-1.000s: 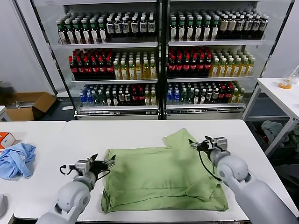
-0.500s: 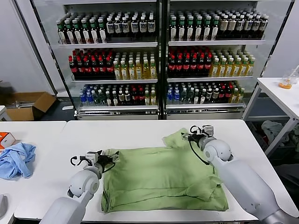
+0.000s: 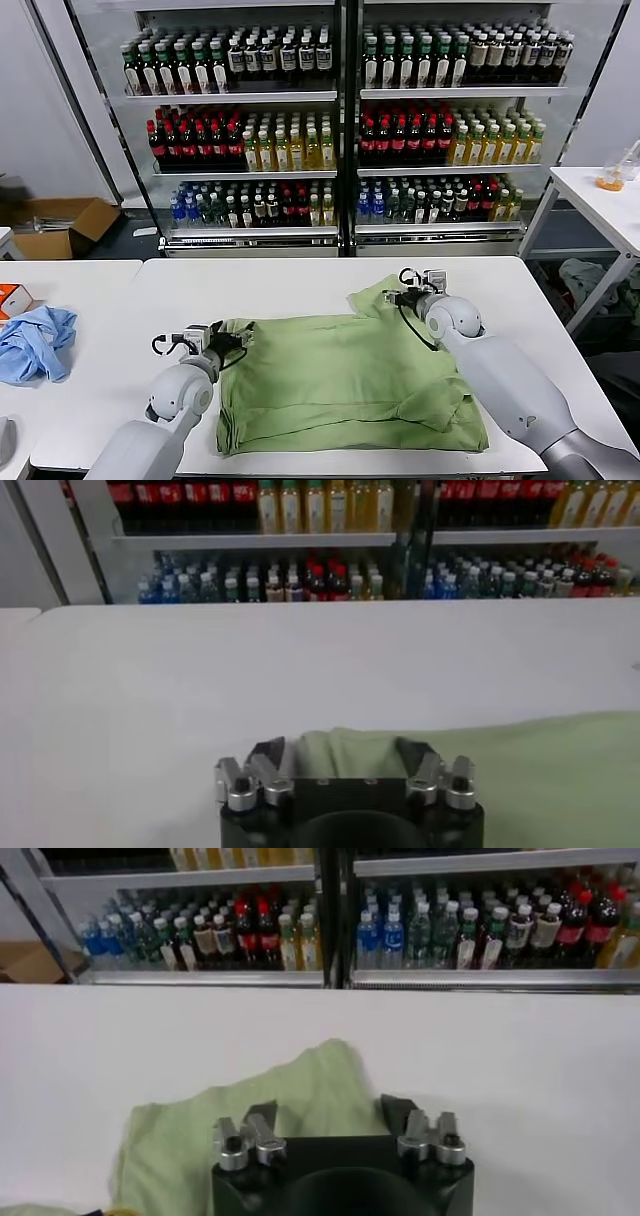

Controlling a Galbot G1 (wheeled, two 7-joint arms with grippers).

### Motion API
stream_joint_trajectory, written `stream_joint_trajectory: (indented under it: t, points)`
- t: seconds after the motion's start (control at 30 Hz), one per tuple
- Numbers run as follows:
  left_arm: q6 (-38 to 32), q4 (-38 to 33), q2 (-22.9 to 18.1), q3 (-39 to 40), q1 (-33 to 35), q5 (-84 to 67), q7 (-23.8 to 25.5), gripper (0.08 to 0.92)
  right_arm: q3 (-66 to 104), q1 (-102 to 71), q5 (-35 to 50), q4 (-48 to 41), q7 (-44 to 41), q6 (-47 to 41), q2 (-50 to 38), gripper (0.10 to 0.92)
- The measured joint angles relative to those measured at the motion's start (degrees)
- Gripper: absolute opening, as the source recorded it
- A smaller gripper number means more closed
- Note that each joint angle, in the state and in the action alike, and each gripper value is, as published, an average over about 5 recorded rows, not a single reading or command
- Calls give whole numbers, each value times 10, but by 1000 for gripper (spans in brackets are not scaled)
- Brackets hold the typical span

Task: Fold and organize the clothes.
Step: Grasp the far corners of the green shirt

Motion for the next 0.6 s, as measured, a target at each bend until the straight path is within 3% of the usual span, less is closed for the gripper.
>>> stream_joint_trajectory:
  t: [0.43, 0.6]
  points:
    - [-10, -18, 2, -11, 19, -26, 15, 282, 6, -11, 3, 11, -17, 2, -8, 170]
    - [-18, -26, 4, -17, 27, -41, 18, 146, 15, -25, -4, 31, -22, 5, -16, 104]
